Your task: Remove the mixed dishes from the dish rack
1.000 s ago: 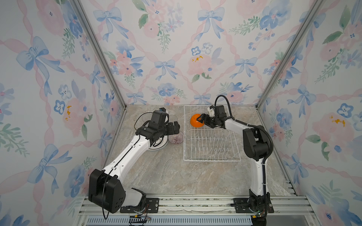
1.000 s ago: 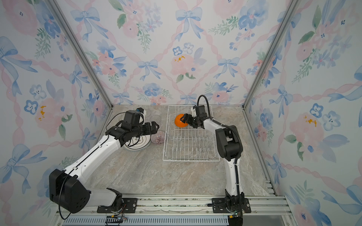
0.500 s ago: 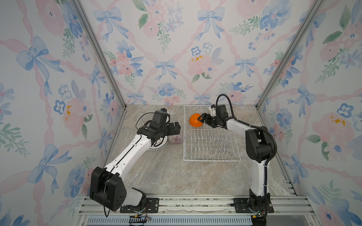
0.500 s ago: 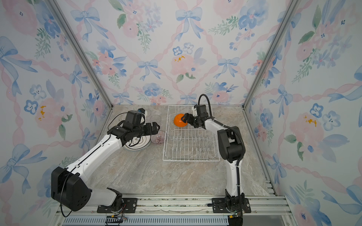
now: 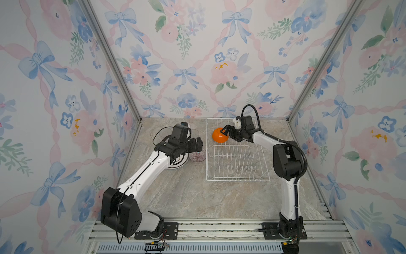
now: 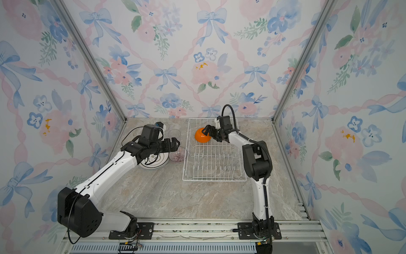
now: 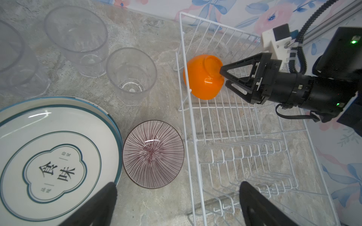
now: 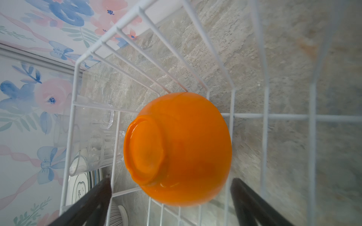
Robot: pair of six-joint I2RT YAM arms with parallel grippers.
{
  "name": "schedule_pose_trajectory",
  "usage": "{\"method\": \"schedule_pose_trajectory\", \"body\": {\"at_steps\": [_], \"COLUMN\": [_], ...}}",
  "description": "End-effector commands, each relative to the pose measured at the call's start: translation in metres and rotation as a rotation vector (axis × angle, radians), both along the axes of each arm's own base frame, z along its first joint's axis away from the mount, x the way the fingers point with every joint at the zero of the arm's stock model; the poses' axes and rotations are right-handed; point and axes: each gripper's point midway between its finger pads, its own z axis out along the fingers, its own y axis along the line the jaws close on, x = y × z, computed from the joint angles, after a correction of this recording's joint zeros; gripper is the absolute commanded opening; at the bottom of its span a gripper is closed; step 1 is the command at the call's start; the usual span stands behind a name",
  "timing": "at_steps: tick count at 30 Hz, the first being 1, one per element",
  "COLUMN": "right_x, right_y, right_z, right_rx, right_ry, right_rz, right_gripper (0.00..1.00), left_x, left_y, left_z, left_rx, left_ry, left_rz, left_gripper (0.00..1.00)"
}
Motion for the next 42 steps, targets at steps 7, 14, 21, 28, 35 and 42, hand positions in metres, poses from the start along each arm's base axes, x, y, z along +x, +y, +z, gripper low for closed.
{"method": "schedule_pose_trajectory", "body": {"at_steps": [7,14,21,28,35,42], "right_x": [0.003,0.004,0.002,-0.003,-0.015,-0.021], "right_y": [-0.009,-0.008,-0.021,-0.024,-0.031,-0.039], "right_z": [-0.036,-0.041,-0.042,-0.044,-0.048,-0.05], "right_rx": [-0.142,-0.113,-0.122,-0.164,-0.206,-0.223], "right_ry": [0.094,0.095,0.106,0.13,0.155,0.164], "right_rz": [0.007,-0.009,-0.042,-0.035,-0.037,-0.053], "right_gripper": [0.97,0.97,0.84,0.88,0.93,0.92], "left_x": [0.004,0.005,0.005,0.005,0.005,0.004], "left_y": [-0.002,-0.005,-0.006,-0.007,-0.009,-0.01], "left_z": [0.004,0.003,0.001,0.001,0.0,-0.001], "left_rx": [-0.004,-0.008,-0.009,-0.01,-0.009,-0.011], "left_ry": [-0.01,-0.003,0.002,0.005,0.007,0.009], "left_rz": [0.008,0.001,-0.001,-0.004,-0.006,-0.01], "left_gripper": [0.98,0.98,0.98,0.98,0.98,0.98]}}
